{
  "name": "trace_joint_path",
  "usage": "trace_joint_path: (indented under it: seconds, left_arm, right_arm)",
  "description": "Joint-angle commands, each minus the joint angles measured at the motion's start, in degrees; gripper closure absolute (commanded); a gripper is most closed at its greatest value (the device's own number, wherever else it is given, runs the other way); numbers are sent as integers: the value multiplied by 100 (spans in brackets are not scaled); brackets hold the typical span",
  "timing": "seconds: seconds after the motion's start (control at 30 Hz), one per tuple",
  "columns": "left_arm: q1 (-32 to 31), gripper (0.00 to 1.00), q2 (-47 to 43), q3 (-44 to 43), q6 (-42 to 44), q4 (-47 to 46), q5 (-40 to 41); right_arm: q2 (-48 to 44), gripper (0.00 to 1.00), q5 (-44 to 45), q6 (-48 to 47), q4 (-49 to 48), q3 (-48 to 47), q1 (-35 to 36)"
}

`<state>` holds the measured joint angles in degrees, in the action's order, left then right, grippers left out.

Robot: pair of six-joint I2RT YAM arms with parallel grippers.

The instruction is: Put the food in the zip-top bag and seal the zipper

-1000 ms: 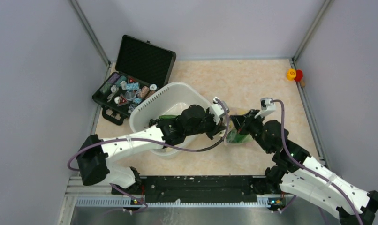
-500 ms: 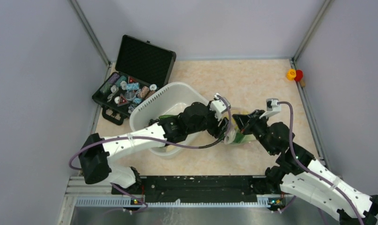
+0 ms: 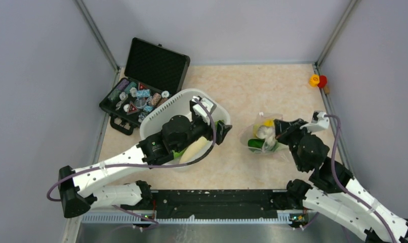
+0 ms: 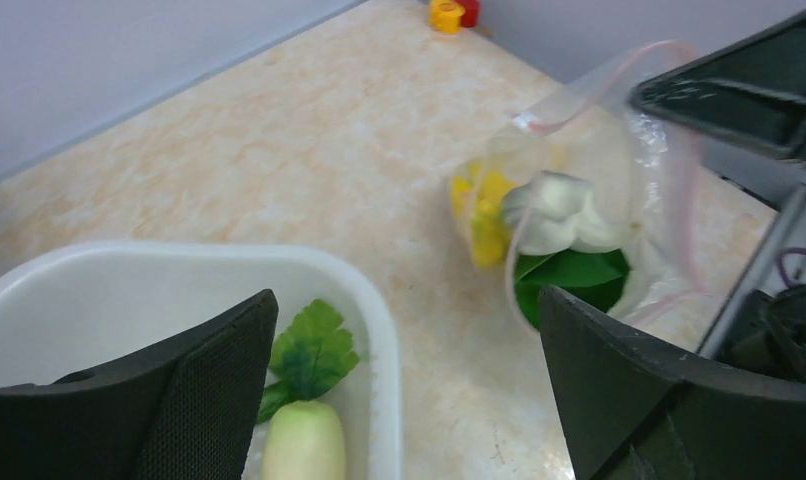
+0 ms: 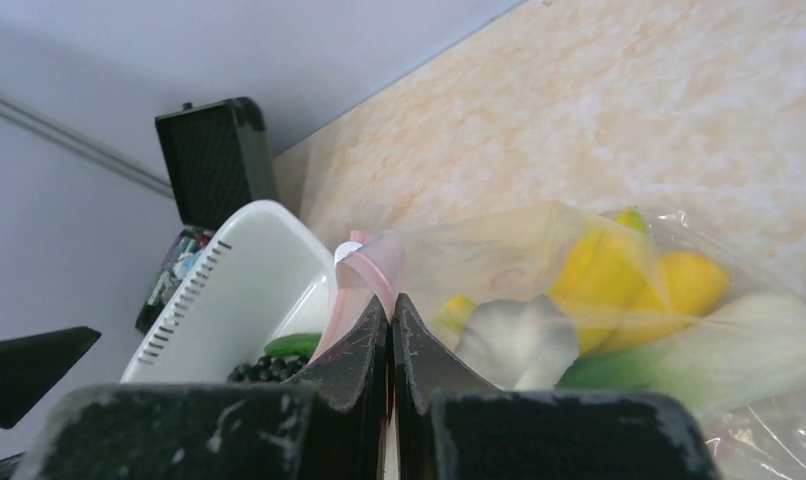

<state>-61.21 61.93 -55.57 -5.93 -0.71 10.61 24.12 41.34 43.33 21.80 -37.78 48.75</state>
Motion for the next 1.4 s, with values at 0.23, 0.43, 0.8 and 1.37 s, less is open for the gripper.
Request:
trace_joint_path:
  seconds: [0.23,0.43,0.8,1.37]
  left_arm:
    - [1563,1,-481,713,-1430,887,885]
    - [1931,1,-760,866,-1348,1453,799]
    - [2722,1,398,484,-1119,2171,50]
    - [3093,3,3173,-1478,990,3258,-996]
  right_arm:
    - [1345,100,-1412,-993,-307,-1678,65]
    - [473,100,454,-936,158,-1209,66]
    - [202,100,-302,-1053,223,-1169,64]
    - [750,100,-1377,-606,-116,-797,67]
